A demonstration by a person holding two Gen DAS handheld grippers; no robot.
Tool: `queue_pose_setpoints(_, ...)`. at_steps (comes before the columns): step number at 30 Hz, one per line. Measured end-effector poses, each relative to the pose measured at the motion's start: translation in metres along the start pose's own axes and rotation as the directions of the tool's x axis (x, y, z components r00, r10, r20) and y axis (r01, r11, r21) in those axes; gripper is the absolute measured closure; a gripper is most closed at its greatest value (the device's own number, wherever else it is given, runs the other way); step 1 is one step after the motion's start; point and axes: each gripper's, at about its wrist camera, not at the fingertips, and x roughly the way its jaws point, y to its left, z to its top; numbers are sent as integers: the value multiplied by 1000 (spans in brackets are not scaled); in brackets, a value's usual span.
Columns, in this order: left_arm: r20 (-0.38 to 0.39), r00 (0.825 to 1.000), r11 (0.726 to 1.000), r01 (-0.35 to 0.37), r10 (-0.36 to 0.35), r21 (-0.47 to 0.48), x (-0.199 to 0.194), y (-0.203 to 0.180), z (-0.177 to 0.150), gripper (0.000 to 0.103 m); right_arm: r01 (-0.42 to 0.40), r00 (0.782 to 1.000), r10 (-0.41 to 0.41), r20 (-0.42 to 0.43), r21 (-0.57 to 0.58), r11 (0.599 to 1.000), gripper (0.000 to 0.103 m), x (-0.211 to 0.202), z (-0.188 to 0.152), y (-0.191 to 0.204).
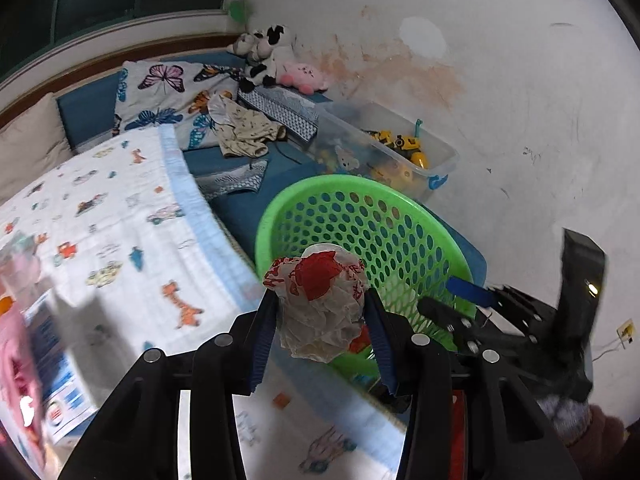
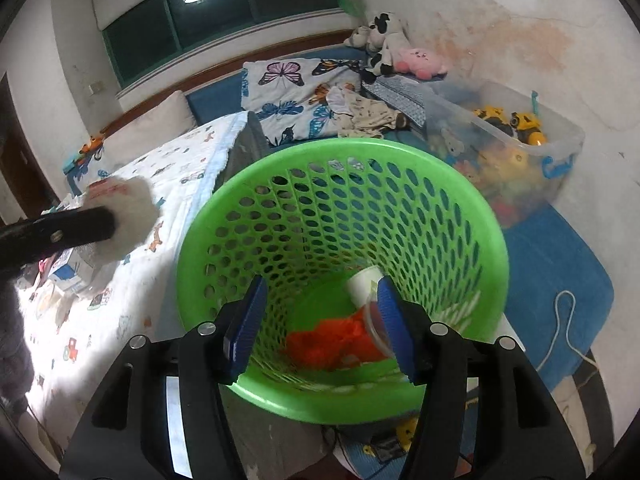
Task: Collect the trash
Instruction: 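Drop the red net into the basket with right tool while left drops the wrapper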
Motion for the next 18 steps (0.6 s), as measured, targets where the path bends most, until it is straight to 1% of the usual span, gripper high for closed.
queue_pose_setpoints(6,-42,999,1000,-3,3,9,29,-11,3,57,0,1000,0,16,19,1000,41,-12,-9,-2)
queue_pose_setpoints(8,-51,999,1000,2,-2,5,34,-12,3,53,-1,1000,1,17,24,1000,41,-15,-11,-2)
queue_pose_setpoints(10,-55,998,1000,11,-11,-3,38,-12,3,42,-3,1000,3,19,30,1000,41,-16,-13,-3)
queue_pose_setpoints(13,-55,998,1000,13,-13,-6,38,-13,2,37,-7,1000,6,23,42,999,40,-19,-14,-3)
queue_pose_setpoints(18,-44,999,1000,10,-11,-11,27,-11,-1,36,-14,1000,13,28,36,999,40,-24,-13,2)
